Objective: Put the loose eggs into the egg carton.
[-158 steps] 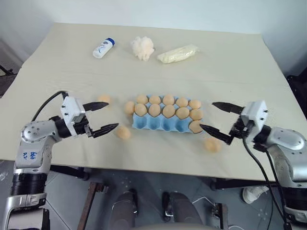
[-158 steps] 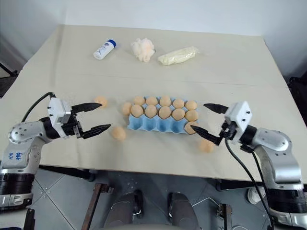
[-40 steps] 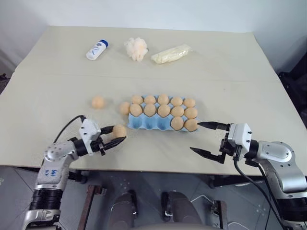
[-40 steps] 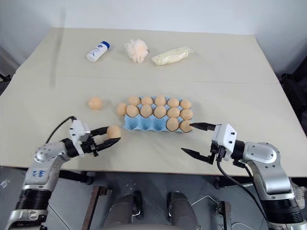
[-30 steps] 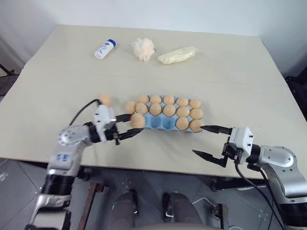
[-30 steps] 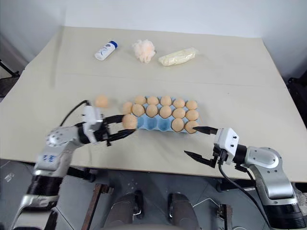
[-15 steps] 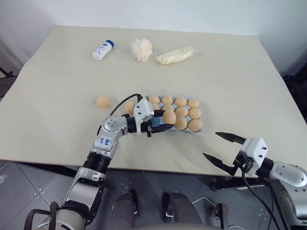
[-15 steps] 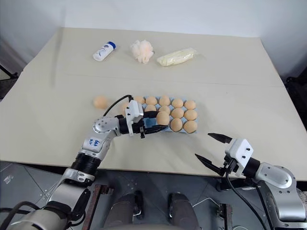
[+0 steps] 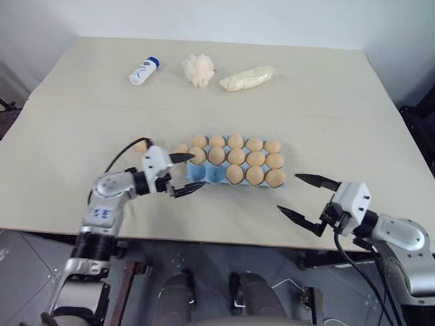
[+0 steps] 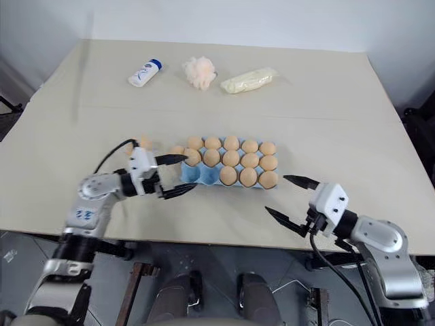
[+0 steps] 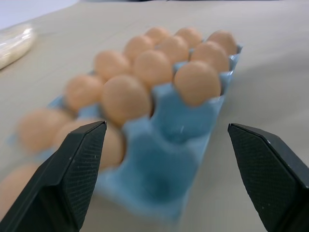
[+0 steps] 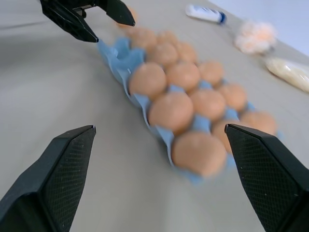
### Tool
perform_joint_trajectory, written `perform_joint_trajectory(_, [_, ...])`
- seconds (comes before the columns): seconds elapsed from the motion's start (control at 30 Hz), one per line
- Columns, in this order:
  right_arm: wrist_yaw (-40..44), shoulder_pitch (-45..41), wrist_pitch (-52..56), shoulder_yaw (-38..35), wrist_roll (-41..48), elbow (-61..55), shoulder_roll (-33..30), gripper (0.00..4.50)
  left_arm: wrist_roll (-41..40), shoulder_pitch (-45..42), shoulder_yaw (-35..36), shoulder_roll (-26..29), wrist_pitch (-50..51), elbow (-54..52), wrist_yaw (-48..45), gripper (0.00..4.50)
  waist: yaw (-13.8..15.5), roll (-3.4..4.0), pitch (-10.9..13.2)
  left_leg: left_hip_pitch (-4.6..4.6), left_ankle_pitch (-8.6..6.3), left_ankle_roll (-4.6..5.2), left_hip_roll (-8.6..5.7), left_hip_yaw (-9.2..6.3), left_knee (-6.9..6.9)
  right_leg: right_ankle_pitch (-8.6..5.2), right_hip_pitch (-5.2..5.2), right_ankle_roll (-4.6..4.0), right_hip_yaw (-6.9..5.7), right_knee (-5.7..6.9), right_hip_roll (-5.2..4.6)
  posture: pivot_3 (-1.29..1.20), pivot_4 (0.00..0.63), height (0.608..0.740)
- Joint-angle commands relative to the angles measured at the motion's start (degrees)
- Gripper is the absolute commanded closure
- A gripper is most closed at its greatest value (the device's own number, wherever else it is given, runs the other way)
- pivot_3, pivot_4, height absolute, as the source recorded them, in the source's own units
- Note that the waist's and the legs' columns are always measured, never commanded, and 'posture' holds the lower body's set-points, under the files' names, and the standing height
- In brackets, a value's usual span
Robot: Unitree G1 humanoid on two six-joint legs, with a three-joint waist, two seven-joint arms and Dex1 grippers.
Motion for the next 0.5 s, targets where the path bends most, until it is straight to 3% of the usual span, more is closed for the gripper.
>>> perform_joint_trajectory(0.03, [0.15, -2.57, -0.17, 0.33, 1.85, 0.12, 1.20, 0.00, -3.13, 5.24, 5.89, 3.36, 1.04, -5.09, 0.78, 0.09, 0.06, 0.00, 0.00, 0.00, -0.01, -0.01, 0.00, 0.00, -0.01, 0.00, 0.00, -0.01, 0.00, -0.02, -0.02, 0.00, 0.150, 0.740])
perform_joint_trajectory(0.23, [1.21, -6.32, -0.75, 2.50, 1.54, 3.37, 2.96, 0.00, -5.21, 16.33, 19.25, 5.06, -1.42, -5.19, 7.97, 0.09, -0.09, 0.00, 0.00, -0.03, -0.07, -0.01, -0.01, 0.00, -0.10, -0.02, -0.05, -0.03, 0.01, -0.09, -0.11, 0.00, 0.150, 0.740])
perform_joint_trajectory(0.5, [4.09, -9.14, -2.97, 4.33, 0.66, 8.89, 3.89, 0.00, -7.62, 24.18, 24.03, 4.29, 0.90, -9.97, 11.05, 0.09, 0.02, 0.00, 0.00, -0.04, -0.11, -0.07, 0.00, 0.01, -0.23, -0.14, -0.12, -0.27, 0.03, -0.16, -0.14, 0.00, 0.150, 0.740])
